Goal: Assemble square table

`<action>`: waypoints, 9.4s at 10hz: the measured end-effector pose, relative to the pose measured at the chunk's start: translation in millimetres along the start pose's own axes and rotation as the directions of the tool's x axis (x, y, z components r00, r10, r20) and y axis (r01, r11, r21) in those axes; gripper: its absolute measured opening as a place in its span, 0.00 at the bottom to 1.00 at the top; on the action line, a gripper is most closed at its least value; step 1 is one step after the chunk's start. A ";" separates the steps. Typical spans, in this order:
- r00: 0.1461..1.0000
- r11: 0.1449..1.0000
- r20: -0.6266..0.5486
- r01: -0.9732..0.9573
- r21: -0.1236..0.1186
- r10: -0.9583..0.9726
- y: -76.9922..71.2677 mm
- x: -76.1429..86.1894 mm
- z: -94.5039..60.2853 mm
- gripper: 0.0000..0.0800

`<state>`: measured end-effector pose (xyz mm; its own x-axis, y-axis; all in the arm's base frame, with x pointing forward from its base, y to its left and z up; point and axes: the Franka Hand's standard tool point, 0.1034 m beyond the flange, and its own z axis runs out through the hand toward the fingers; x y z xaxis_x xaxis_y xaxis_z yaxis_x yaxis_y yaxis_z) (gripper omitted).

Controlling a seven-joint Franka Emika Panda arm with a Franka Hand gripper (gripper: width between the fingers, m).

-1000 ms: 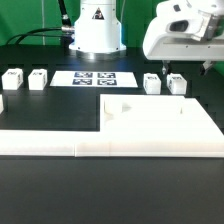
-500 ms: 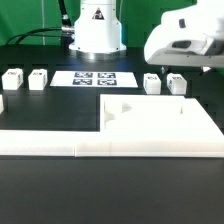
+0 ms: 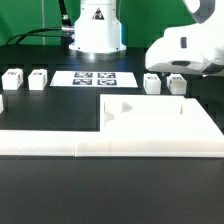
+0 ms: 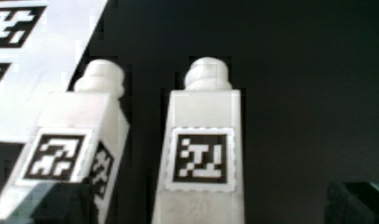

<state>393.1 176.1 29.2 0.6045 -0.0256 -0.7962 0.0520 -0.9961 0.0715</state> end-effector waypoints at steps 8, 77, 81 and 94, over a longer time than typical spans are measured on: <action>0.999 1.000 0.047 -0.009 -0.012 0.010 -4.5 6.6 24.4 0.81; 0.069 0.990 -0.998 0.139 0.002 -0.008 74.4 98.8 -194.0 0.81; 0.246 0.988 -0.969 0.149 0.023 -0.014 79.7 100.5 -211.5 0.81; 0.584 0.984 -0.812 0.160 0.082 -0.027 74.6 98.1 -195.1 0.49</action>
Offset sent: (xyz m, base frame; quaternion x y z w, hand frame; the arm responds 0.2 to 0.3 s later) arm -0.0063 0.0100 -0.0153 0.0085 -0.0204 0.0305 0.9993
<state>611.3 115.8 73.6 0.9965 0.0810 0.0211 0.0828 -0.9909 -0.1058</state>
